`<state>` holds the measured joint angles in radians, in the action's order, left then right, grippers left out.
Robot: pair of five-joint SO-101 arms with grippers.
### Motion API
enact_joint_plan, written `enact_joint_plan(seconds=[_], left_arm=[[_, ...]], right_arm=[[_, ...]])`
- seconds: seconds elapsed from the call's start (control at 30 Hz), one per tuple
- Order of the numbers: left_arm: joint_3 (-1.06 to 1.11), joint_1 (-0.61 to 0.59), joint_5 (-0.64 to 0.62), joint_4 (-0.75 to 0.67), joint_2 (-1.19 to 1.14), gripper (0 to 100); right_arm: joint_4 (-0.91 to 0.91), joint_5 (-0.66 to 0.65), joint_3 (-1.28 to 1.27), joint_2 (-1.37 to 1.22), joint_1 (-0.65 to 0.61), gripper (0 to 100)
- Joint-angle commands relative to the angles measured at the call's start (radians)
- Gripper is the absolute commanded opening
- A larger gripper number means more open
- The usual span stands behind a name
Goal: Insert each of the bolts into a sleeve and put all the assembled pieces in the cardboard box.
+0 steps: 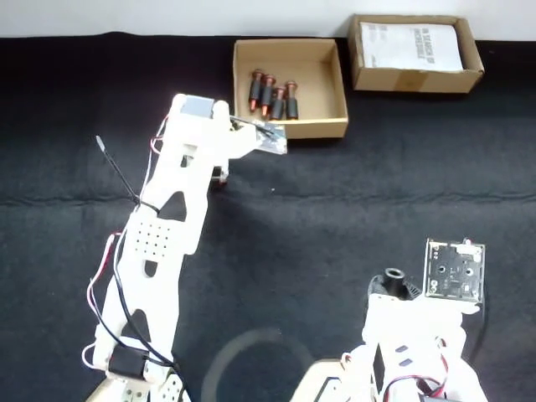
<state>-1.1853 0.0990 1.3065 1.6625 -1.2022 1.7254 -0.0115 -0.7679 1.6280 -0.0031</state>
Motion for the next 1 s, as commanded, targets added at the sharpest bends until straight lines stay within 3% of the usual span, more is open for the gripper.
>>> enact_joint_plan(seconds=[0.0, 0.2, 0.53, 0.73, 0.87, 0.97], left_arm=[[-0.053, 0.03, -0.15, -0.008, 0.028, 1], [-0.208, 0.033, -0.578, 0.064, 0.166, 1], [-0.257, 0.005, -1.02, 0.101, 0.437, 1], [-0.259, 0.008, -1.103, 0.101, 0.621, 1], [-0.262, 0.004, -1.26, 0.101, 0.705, 1], [-0.263, -0.018, -1.309, 0.101, 0.768, 1]], right_arm=[[-0.059, -0.011, -0.033, 0.007, 0.008, 0.8], [-0.257, -0.015, -0.131, 0.008, 0.068, 0.8], [-0.59, -0.012, -0.331, 0.002, 0.067, 0.8], [-0.946, -0.012, -0.549, 0.01, 0.015, 0.8], [-1.171, -0.011, -0.684, 0.01, -0.056, 0.8], [-1.337, -0.011, -0.766, 0.01, -0.108, 0.8]])
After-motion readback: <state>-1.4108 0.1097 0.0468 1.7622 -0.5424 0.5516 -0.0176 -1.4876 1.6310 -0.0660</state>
